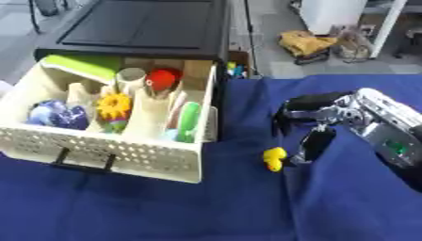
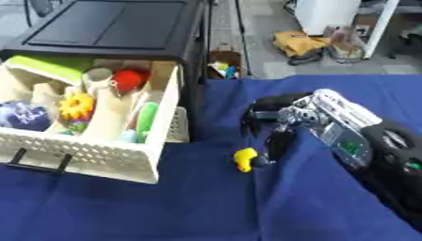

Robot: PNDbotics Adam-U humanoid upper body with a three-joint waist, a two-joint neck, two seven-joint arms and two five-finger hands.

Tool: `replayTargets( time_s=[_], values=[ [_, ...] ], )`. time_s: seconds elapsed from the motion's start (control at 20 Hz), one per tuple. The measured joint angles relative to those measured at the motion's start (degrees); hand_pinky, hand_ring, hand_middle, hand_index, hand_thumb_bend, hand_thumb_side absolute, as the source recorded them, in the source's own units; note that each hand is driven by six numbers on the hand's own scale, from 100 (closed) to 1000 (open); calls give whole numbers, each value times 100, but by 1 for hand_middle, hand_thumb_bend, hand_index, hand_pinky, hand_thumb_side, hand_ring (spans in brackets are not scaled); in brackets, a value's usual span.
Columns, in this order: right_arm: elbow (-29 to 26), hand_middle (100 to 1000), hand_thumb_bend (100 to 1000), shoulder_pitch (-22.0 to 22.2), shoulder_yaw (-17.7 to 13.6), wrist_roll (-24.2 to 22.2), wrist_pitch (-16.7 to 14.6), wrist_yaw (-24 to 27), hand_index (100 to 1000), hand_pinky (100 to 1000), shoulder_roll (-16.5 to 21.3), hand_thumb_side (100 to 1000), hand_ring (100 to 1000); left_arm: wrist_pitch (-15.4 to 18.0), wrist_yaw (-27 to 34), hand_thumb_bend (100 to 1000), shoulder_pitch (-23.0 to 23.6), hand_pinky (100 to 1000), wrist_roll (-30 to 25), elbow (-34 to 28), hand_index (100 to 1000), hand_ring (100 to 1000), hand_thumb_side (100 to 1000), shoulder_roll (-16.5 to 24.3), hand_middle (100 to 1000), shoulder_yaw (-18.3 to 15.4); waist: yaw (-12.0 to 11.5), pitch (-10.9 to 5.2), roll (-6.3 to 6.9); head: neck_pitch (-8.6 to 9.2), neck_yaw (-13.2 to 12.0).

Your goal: Pick up objects from table and place into drawer.

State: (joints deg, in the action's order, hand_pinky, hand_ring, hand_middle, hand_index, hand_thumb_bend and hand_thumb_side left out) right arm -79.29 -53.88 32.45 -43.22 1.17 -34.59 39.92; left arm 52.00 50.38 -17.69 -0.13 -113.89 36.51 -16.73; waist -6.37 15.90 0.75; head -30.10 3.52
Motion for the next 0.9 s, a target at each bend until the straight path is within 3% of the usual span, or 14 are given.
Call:
replayTargets(
  time_s=[0.9],
  values=[
    [261, 513, 511, 45, 41, 160, 55, -6, 682, 666, -101, 233, 670, -8, 2, 117, -1, 380, -31, 0, 684, 487, 1000, -29, 520, 0, 1, 38, 24, 6, 2]
  ],
)
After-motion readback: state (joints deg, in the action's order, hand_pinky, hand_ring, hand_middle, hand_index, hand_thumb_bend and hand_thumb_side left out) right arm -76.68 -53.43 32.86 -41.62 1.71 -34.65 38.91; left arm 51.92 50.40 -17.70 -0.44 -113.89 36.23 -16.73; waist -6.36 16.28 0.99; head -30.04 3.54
